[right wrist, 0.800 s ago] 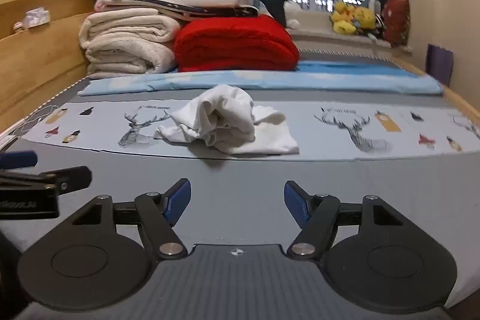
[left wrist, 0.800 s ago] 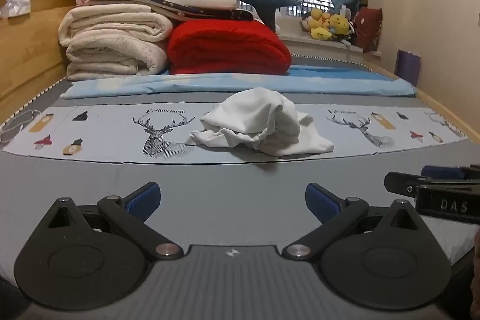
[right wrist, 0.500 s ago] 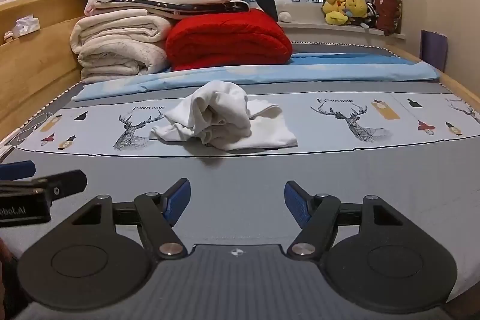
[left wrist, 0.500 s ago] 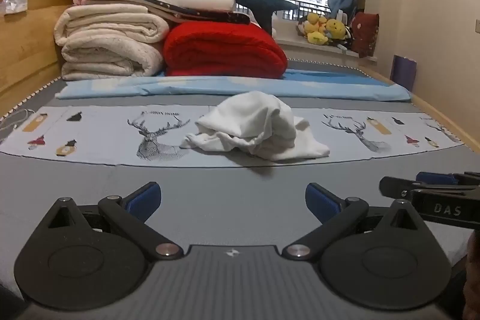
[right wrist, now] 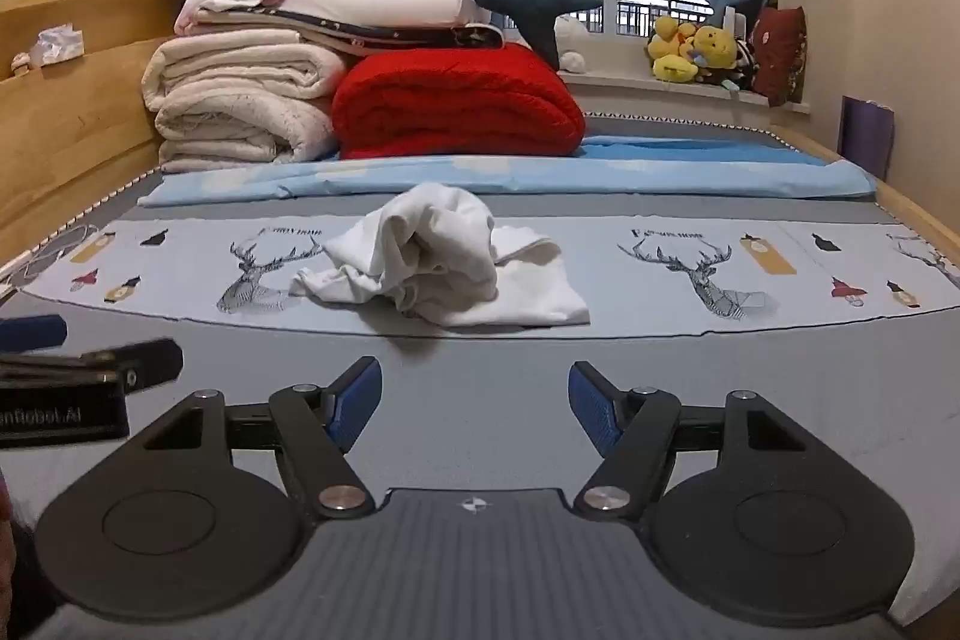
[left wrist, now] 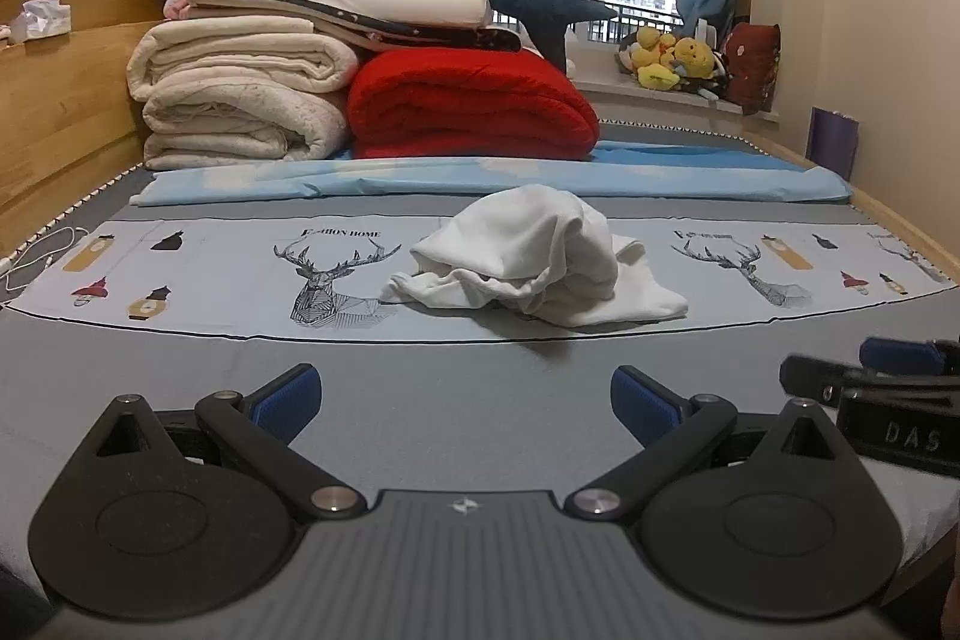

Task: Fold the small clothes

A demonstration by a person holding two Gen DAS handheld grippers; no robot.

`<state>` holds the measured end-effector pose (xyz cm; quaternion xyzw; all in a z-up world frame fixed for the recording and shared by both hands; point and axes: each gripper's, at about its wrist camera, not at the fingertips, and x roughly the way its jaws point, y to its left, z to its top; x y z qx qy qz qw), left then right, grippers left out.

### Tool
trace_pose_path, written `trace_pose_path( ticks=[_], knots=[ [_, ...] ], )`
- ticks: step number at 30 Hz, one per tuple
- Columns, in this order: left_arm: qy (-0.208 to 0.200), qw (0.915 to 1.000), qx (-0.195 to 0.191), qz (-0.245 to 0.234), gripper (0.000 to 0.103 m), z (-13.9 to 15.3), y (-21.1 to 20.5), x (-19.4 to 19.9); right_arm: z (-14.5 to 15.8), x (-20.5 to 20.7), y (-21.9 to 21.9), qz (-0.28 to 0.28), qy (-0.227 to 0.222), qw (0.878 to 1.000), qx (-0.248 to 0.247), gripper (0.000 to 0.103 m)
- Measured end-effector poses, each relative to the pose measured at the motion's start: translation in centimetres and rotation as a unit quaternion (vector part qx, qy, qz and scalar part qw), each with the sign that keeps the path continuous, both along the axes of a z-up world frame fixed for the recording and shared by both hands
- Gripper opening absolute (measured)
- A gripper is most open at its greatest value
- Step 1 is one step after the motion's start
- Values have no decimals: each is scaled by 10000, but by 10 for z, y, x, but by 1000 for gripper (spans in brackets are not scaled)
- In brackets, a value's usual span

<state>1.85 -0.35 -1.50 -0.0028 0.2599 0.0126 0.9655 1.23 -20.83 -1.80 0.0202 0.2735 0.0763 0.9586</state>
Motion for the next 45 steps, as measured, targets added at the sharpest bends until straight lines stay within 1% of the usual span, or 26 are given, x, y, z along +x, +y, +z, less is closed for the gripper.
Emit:
trace_pose_path(
  ticks=[2,4,9,45],
  knots=[
    [72,9999,-106,-46,103,-1,0,2,-3,3,1,-24,157,9999,-60,70],
    [141,9996,-220,-94,103,-2,2,3,-3,6,-1,-64,229,9997,-11,70],
    [169,9997,-145,-97,103,-6,-1,5,-6,11,-3,-155,407,9990,35,70],
    [258,9994,-91,-189,103,-10,-7,7,-10,15,-2,-40,504,9987,-17,71]
  ],
)
